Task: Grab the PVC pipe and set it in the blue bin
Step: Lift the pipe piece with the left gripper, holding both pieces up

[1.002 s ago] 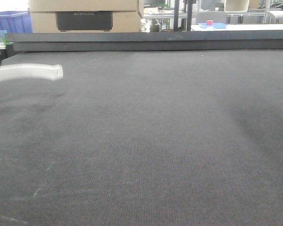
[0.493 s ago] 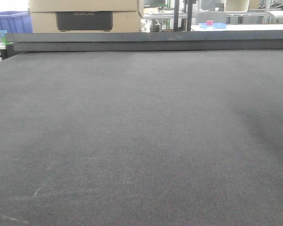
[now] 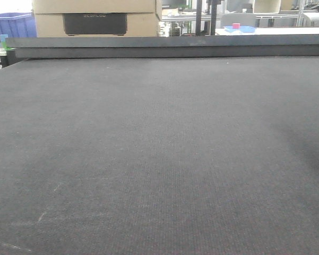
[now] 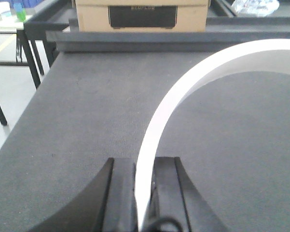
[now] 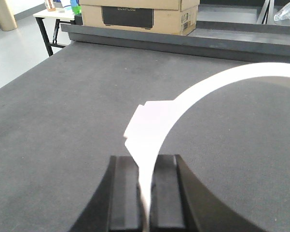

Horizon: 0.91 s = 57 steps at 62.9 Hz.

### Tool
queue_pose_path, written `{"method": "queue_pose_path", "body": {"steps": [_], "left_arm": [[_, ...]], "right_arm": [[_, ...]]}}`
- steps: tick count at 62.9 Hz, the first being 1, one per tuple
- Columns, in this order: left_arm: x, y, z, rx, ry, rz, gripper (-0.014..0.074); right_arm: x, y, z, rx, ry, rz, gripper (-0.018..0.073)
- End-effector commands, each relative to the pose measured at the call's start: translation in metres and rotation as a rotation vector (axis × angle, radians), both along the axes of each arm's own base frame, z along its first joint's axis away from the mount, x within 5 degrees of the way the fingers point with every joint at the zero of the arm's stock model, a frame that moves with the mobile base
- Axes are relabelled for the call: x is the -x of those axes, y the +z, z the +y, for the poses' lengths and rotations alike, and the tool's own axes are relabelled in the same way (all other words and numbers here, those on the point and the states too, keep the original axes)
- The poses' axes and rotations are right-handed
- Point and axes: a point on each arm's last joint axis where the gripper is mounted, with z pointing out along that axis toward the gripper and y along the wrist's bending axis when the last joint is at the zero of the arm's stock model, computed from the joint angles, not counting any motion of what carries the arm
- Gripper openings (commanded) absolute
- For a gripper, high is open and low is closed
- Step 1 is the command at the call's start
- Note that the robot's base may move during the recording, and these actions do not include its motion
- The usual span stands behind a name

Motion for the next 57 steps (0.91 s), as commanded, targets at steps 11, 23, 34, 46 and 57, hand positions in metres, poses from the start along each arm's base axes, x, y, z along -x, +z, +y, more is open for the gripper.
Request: {"method": "queue_pose_path", "body": {"steps": [11,23,34,46,57], "left_arm": [[0.044,0.011,-0.001,0.009,-0.005,-0.093,-0.0111],[0.057,0.013,-0.001,0.005,-0.004,-0.119,-0.0111],[0.057,0.012,0.000,-0.016,0.005,-0.111,-0.0111],[0.057,0.012,0.003,-0.052,0.022,-0.111,-0.0111],[0.057,0.012,0.003,-0.060,0.025,-0.113,-0.0111]], "right_arm": [[0.006,0.002,-0.001,0.036,-0.004,-0.013,-0.0168],[0.006,0.002,-0.005,0.092,-0.036,-0.021,-0.0168],[0.005,0.001,-0.011,0.176,-0.080,-0.022,-0.0168],[0.004,0.003,-0.013,0.198,-0.097,-0.046,-0.0168],[0.004,0.005,-0.013,0.197,-0.100,-0.062,-0.0168]]}}
